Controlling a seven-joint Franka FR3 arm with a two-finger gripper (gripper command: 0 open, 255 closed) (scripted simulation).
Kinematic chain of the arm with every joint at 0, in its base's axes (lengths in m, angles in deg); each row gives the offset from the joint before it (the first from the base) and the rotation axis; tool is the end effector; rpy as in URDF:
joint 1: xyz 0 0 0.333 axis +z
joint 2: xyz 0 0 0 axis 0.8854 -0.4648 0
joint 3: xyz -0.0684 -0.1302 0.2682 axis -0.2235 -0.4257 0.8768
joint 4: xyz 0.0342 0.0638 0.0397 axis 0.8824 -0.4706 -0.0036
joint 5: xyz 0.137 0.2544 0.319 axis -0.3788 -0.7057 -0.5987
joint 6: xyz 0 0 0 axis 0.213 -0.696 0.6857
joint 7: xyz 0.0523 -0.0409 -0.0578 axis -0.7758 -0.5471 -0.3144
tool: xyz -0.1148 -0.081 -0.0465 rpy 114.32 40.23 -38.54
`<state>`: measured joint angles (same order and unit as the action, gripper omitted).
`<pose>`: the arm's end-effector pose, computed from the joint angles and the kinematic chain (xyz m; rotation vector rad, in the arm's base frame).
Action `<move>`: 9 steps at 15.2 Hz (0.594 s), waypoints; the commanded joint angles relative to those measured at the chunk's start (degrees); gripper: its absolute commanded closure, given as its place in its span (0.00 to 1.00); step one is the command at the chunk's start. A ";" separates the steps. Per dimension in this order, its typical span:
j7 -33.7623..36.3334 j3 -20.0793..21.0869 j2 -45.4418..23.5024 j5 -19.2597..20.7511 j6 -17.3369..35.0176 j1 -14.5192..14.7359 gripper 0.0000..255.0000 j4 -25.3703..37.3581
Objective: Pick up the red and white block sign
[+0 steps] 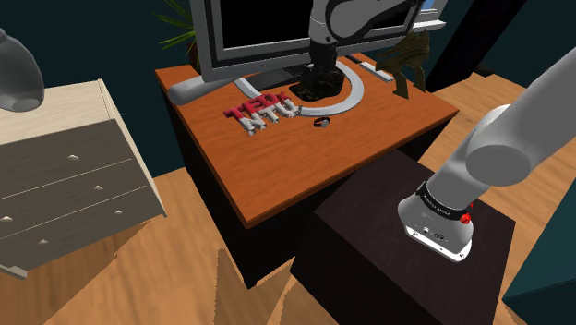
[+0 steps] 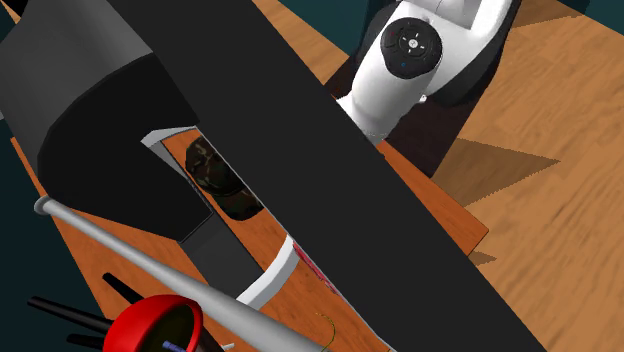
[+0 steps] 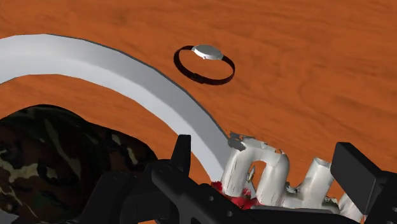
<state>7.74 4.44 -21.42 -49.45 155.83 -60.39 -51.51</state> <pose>0.5195 0.0420 0.3170 2.9961 0.0783 0.0246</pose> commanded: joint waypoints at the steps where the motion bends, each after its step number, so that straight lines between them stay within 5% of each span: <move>1: 1.62 0.60 -4.58 2.04 2.08 0.09 0.00 1.93; 9: 7.38 0.50 -22.03 10.56 6.90 1.43 0.00 11.80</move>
<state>14.67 5.21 -41.18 -39.92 162.04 -59.03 -41.06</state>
